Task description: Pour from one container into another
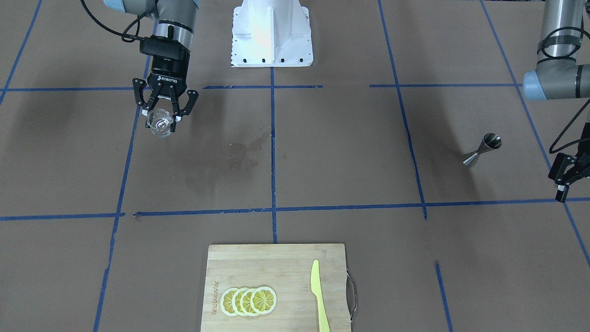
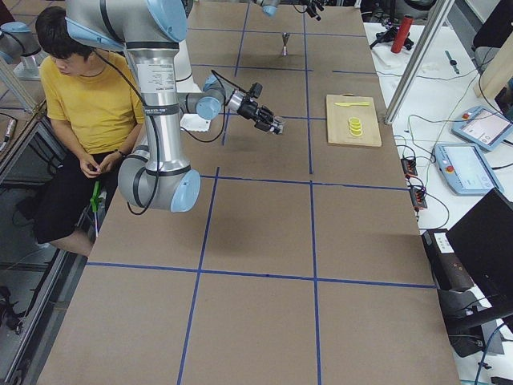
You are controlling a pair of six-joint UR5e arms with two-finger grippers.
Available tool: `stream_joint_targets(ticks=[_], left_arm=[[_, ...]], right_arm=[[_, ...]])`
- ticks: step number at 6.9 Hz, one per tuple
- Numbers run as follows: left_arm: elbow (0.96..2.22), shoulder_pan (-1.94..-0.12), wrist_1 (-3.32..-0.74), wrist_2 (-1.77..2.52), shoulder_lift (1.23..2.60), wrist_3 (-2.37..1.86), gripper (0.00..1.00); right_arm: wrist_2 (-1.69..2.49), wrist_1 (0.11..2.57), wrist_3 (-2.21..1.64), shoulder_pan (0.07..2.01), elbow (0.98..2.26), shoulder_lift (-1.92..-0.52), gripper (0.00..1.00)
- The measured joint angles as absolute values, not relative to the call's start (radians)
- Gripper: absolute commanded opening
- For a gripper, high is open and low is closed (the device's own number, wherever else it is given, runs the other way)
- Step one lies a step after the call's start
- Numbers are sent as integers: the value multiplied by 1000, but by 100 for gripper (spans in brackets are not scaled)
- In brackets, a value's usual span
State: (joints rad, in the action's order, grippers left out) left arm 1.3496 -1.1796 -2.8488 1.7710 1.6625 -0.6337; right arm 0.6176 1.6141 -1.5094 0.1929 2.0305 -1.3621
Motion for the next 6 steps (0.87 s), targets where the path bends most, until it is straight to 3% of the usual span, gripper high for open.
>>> stream_joint_targets(ticks=[6], left_arm=[[1366, -1320, -2392, 2085, 1824, -556, 100]], right_arm=[[596, 1190, -1515, 190, 1818, -1496, 0]])
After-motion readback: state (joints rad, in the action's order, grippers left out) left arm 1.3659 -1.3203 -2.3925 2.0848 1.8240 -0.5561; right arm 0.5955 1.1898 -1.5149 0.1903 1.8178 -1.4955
